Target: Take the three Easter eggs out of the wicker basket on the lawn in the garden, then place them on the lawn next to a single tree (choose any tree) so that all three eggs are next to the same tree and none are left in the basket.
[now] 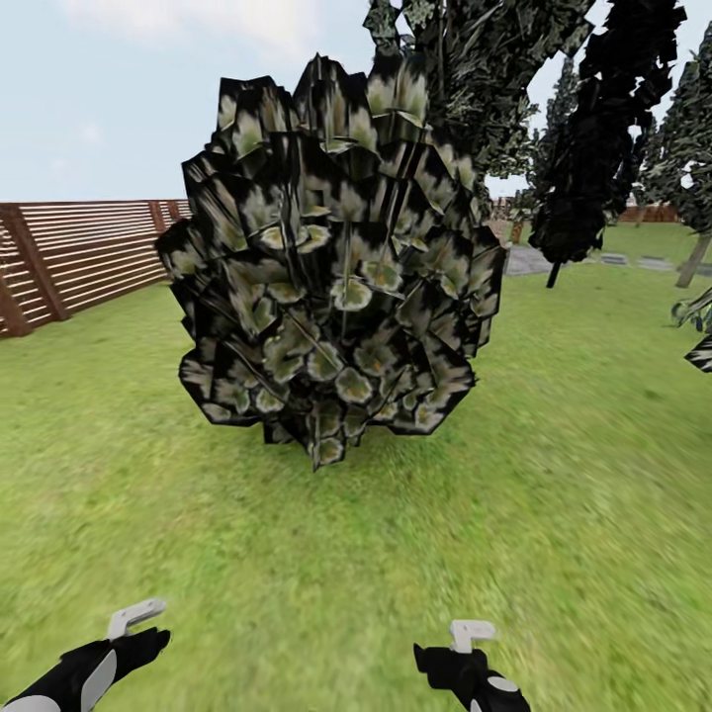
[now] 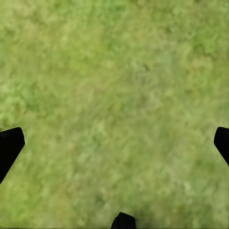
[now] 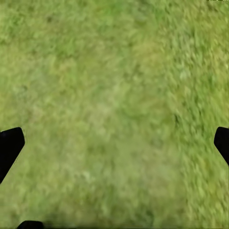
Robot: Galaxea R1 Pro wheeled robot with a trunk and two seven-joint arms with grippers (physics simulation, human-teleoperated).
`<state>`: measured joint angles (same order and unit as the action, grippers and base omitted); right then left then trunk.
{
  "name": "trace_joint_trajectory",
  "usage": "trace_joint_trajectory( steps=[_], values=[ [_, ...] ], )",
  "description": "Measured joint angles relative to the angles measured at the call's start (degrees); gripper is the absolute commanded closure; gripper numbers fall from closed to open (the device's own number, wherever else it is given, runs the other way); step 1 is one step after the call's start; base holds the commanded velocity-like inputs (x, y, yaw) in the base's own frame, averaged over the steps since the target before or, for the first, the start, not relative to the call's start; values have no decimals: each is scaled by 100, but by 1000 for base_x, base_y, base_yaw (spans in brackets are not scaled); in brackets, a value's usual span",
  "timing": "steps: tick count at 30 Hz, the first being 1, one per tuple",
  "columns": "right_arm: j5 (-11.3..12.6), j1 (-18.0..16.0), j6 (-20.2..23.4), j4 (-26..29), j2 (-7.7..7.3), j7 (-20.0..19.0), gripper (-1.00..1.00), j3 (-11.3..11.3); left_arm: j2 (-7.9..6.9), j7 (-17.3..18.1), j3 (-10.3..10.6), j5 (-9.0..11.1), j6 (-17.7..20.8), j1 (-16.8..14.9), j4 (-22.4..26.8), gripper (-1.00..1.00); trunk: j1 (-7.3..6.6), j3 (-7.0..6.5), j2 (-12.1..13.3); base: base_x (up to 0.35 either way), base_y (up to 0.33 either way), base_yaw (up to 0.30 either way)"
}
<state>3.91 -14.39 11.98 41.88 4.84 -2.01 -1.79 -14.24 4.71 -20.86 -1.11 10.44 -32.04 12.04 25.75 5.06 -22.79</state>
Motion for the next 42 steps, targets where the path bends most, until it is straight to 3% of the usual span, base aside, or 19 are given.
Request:
trace_joint_trajectory(
  steps=[17,34,42],
  values=[
    [-1,3,0,-17,0,2,-100,-57,-1,0,0,0,0,0,0,-100,0,0,0,7,239,280],
    [-1,6,0,-17,0,2,-100,-62,4,-1,0,0,1,0,0,-100,-2,0,-1,227,200,282],
    [-1,5,1,-17,4,2,-100,-64,4,3,0,1,-7,1,0,-100,0,0,-1,39,134,282]
  ],
)
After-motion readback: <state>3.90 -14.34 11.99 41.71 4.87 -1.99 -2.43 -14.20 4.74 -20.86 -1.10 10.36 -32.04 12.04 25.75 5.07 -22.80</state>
